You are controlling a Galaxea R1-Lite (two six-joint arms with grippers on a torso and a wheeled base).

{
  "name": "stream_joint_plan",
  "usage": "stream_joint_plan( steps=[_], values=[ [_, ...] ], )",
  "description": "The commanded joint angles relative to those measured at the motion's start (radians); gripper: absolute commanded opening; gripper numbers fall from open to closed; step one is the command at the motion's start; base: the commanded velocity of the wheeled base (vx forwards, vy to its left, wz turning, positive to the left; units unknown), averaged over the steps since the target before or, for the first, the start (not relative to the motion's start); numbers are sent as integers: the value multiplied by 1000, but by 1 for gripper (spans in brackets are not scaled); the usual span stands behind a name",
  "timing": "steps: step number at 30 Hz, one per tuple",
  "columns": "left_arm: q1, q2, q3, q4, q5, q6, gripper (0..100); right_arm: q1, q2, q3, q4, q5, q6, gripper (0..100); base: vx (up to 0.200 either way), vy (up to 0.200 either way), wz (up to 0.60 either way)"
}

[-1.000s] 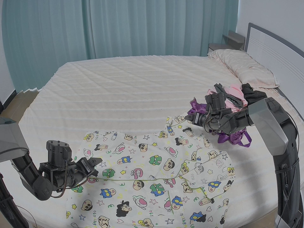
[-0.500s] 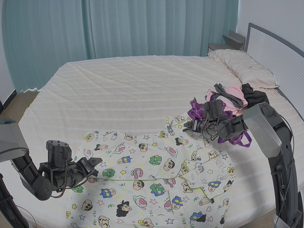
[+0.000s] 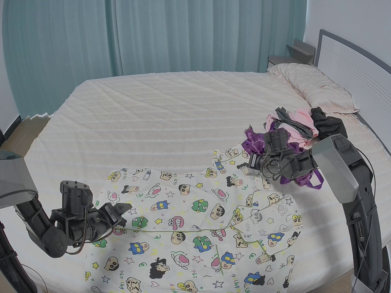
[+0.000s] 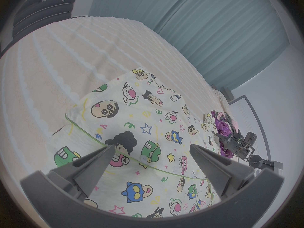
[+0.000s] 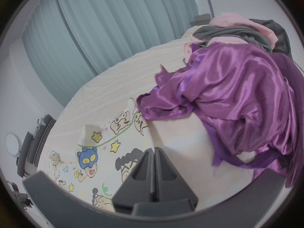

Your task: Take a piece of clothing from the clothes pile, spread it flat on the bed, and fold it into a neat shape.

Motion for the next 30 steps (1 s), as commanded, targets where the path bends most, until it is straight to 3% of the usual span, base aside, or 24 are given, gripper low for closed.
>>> stream_joint_plan(
  steps=[1,19,20,30],
  values=[
    [0,2,0,0,0,0,100,-13,-1,-1,-3,-17,9,0,0,0,0],
    [4,-1,-6,0,1,0,100,-16,-41,36,4,-43,38,0,0,0,0],
    [8,-4,-8,0,1,0,100,-16,-44,44,3,-43,40,100,0,0,0],
    [51,-50,-37,1,1,0,100,-8,-84,79,1,-45,35,100,0,0,0]
  ],
)
